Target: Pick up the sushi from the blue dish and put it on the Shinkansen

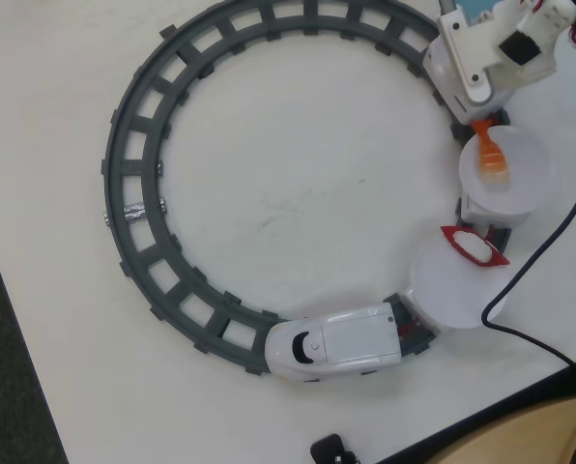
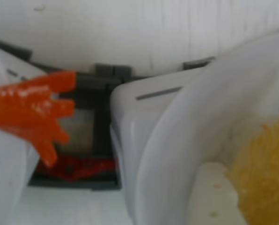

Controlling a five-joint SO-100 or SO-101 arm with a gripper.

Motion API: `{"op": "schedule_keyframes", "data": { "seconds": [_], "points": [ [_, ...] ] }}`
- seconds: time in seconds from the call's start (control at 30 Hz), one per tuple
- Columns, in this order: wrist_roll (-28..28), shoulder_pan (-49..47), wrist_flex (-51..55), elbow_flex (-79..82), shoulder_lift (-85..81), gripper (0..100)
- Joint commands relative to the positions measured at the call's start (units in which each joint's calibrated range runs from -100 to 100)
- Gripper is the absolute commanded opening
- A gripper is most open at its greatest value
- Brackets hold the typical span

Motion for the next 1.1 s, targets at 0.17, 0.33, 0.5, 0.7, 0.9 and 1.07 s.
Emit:
{"op": "schedule_keyframes", "data": {
  "seconds": [0.17,0.33,0.5,0.7,0.9,1.07],
  "points": [
    [2.3,0.7,4.7,1.0,-10.3,22],
    [2.4,0.6,7.2,1.0,-17.0,25],
    [2.4,0.2,11.6,1.2,-25.3,25],
    [5.5,2.1,18.3,1.4,-38.5,25],
    [7.2,5.7,22.8,1.4,-42.5,25],
    [7.2,5.7,22.8,1.8,-42.3,25]
  ]
}}
